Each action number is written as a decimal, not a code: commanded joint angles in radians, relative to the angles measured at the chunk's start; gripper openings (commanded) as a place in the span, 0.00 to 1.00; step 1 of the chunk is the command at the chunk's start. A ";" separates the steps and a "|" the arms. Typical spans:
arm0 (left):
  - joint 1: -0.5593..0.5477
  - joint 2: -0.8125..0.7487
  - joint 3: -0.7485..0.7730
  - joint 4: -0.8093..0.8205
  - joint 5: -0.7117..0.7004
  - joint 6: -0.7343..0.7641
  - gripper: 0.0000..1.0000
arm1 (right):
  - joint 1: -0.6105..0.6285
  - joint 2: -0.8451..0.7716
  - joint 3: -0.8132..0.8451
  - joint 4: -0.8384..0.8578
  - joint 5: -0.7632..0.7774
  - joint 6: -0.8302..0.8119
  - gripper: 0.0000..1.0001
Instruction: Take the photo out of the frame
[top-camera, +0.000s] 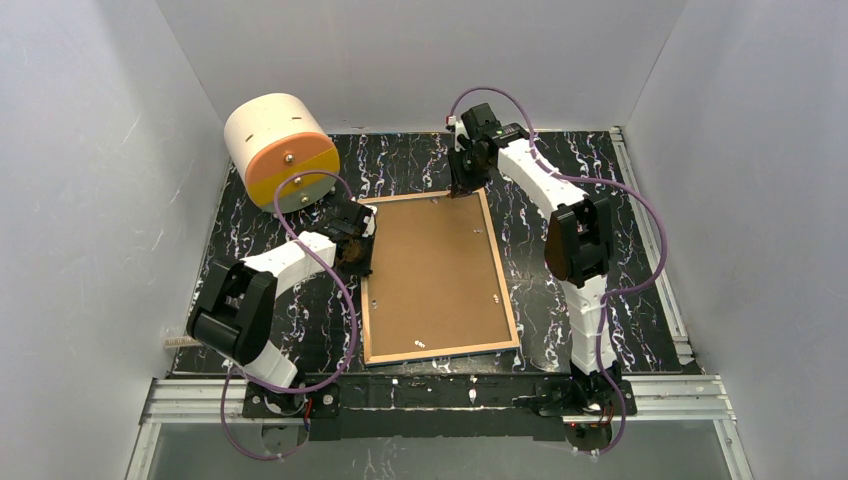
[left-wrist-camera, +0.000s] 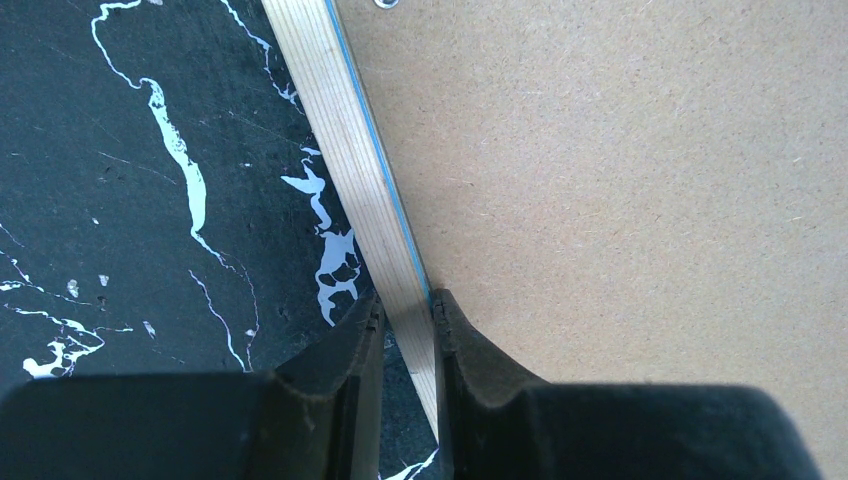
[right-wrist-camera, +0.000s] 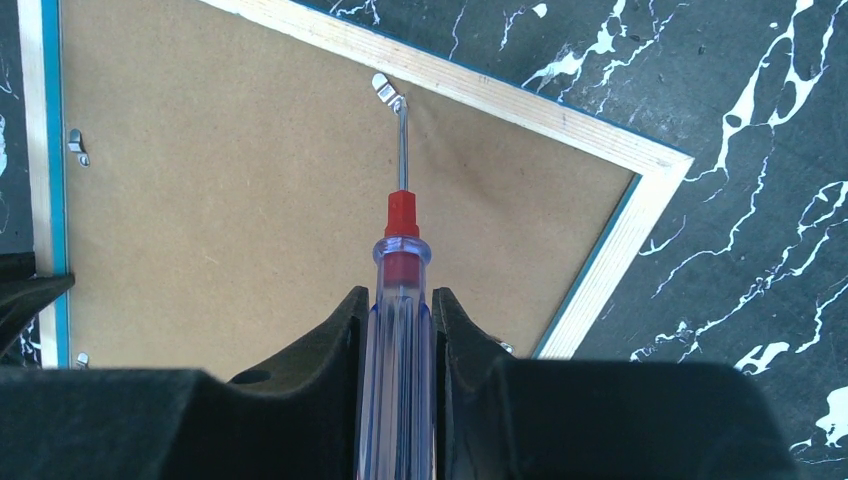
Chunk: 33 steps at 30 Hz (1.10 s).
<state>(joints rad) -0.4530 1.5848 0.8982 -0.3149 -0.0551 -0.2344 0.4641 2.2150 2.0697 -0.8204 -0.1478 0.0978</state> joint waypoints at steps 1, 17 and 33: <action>-0.009 0.027 -0.027 -0.078 0.020 0.078 0.00 | 0.002 -0.042 0.019 -0.008 -0.011 0.005 0.01; -0.009 0.030 -0.027 -0.079 0.020 0.079 0.00 | 0.006 0.046 0.092 -0.050 -0.032 0.002 0.01; -0.009 0.038 -0.024 -0.081 0.023 0.079 0.00 | 0.026 0.083 0.113 -0.073 -0.087 -0.009 0.01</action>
<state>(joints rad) -0.4530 1.5848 0.8986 -0.3149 -0.0551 -0.2344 0.4721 2.2803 2.1548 -0.8810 -0.1730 0.0986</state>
